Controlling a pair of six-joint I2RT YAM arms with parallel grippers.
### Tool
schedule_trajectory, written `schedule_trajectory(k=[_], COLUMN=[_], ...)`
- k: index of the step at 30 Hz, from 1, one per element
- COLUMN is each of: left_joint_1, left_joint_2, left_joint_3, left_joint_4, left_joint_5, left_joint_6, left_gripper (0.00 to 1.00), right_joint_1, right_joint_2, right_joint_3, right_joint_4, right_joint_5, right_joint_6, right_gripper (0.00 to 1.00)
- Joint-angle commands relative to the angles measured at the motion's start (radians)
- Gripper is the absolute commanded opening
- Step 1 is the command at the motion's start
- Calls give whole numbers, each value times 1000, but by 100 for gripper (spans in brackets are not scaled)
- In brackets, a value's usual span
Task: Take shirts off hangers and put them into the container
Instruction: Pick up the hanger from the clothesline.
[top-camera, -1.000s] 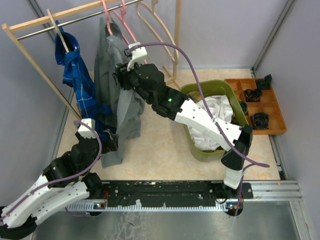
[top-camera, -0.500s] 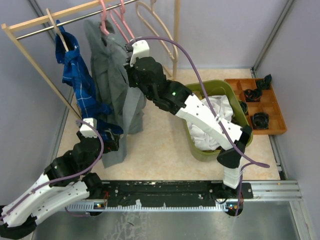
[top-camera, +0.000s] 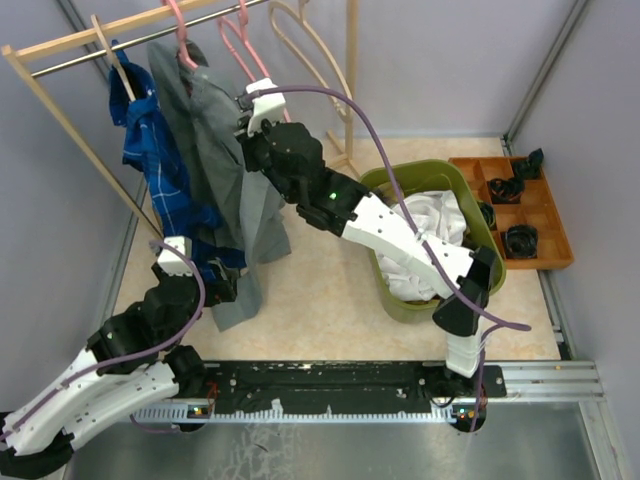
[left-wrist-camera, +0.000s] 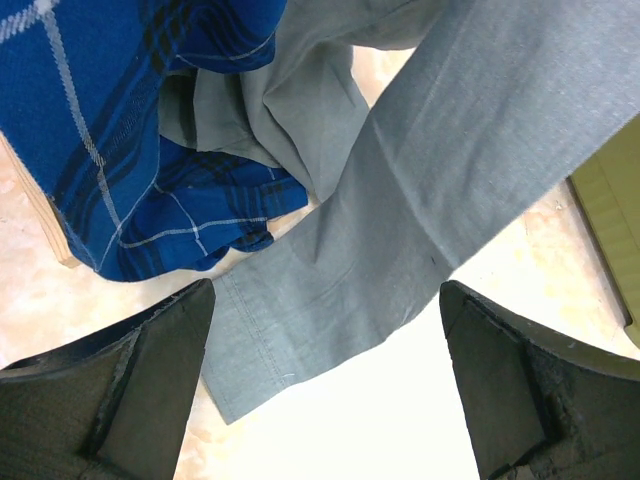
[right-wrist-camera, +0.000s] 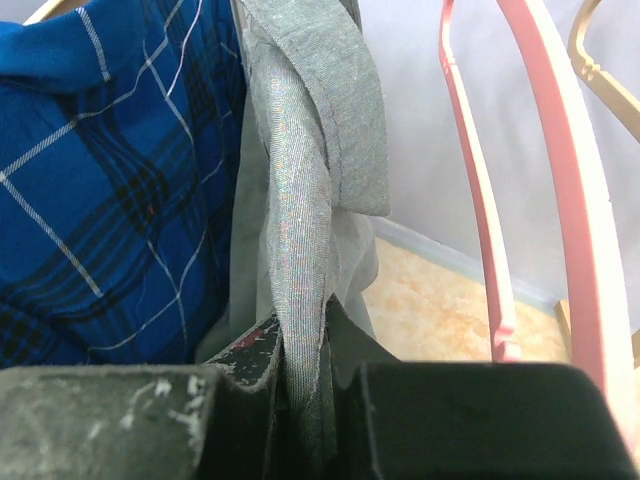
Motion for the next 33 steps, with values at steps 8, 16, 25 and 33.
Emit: schedule_trajectory(k=[8,16,25,33], left_joint_1=[5,4,4,5], left_joint_2=[-10,-8,-10,-14], left_joint_3=[7,8,9,9], left_joint_4=[20,17,15,17], left_joint_5=[-9,-12,-15,-13], left_joint_6=[5,3,0,1], left_gripper=[99,99,99,99], right_joint_1=[0,0,1,1], right_joint_2=[-190,-253,-282,-511], right_joint_3=[-209,-249,-272,-540], right_joint_4=[387,445,432,373], right_joint_5=[9,-8,-15,-142], right_joint_6=[37,38,58,99], right_gripper=[0,0,0,0])
